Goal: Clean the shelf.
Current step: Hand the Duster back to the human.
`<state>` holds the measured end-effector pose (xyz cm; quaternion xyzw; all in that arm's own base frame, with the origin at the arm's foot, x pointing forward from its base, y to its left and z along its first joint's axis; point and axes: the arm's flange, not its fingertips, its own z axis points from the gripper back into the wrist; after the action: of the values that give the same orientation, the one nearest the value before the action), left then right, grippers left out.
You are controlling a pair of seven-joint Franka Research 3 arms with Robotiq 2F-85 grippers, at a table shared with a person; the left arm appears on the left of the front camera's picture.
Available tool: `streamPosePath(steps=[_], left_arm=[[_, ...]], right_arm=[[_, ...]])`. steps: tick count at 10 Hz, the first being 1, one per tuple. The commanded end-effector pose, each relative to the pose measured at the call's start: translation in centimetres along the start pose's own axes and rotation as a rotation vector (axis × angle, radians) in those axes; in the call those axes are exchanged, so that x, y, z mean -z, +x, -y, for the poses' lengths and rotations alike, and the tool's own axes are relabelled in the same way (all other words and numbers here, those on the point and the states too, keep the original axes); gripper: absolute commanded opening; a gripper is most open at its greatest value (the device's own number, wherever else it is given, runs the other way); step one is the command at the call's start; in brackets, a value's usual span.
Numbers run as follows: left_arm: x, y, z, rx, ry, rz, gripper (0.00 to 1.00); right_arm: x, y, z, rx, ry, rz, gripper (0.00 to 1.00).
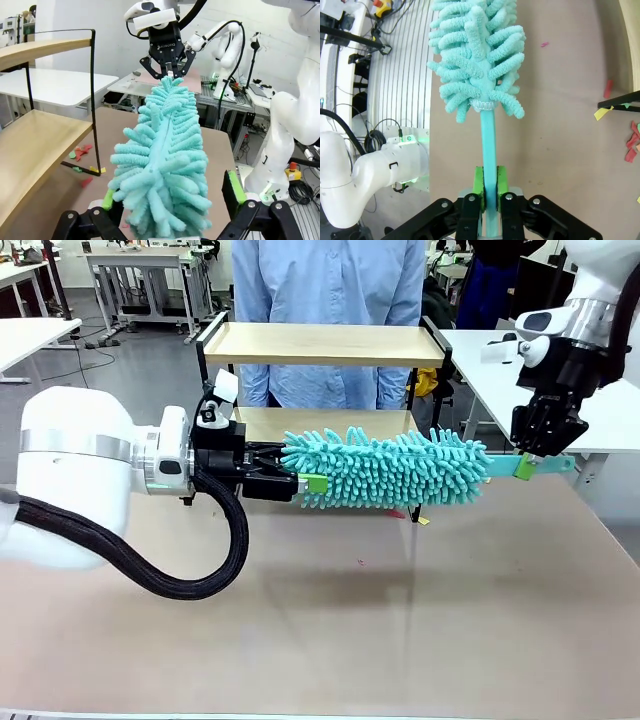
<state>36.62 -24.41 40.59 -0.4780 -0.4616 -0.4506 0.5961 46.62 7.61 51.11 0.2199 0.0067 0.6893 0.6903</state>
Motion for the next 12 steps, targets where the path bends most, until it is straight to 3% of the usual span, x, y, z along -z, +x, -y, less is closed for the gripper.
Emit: streamPosePath(steps=[1,2,3,4,5,6,7,12], left_arm=[[1.4,-0.4,-0.2,-0.014,-0.015,0.041,1.0],[1.4,-0.4,-0.4,-0.025,-0.02,0.058,1.0],[1.4,-0.4,-0.3,-0.005,-0.021,0.051,0.42],[1.3,-0.4,-0.3,0.001,-0.023,0.054,0.42],[1.2,-0.4,-0.2,0.004,-0.031,0.05,0.0],[1.1,-0.5,-0.2,-0.001,-0.035,0.053,0.36],[1.0,-0.5,-0.2,-0.005,-0.041,0.052,0.0],[-0.2,-0.9,0.2,-0.014,-0.06,0.061,0.0]], right_arm=[[-0.3,0.1,-0.2,0.01,-0.008,0.004,0.13],[-0.3,0.1,-0.2,0.01,-0.008,0.004,0.13],[-0.3,0.1,-0.2,0.01,-0.008,0.004,0.13],[-0.3,0.1,-0.2,0.01,-0.008,0.004,0.13],[-0.3,0.1,-0.2,0.01,-0.008,0.004,0.13],[-0.3,0.1,-0.2,0.01,-0.008,0.004,0.13],[-0.3,0.1,-0.2,0.01,-0.008,0.004,0.13],[-0.3,0.1,-0.2,0.01,-0.008,0.004,0.13]])
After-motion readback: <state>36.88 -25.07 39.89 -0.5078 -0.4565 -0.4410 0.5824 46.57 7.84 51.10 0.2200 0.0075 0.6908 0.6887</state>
